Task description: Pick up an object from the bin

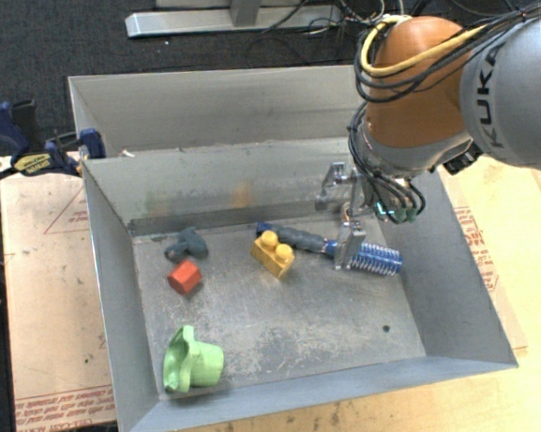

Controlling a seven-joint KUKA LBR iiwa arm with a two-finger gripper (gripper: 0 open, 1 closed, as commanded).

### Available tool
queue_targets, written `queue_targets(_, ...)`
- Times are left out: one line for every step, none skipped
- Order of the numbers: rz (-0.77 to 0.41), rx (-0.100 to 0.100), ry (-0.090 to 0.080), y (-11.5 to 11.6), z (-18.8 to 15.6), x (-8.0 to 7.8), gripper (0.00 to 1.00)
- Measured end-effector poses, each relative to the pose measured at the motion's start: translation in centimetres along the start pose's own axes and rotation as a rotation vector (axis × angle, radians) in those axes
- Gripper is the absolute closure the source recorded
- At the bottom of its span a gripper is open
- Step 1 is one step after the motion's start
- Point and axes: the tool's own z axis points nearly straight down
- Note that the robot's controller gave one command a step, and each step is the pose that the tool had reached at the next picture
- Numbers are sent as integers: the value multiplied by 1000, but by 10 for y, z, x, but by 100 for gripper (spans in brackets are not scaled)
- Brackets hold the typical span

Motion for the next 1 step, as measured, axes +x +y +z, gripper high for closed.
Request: queue_targets(-113,-2,-13,-84,146,-10,0)
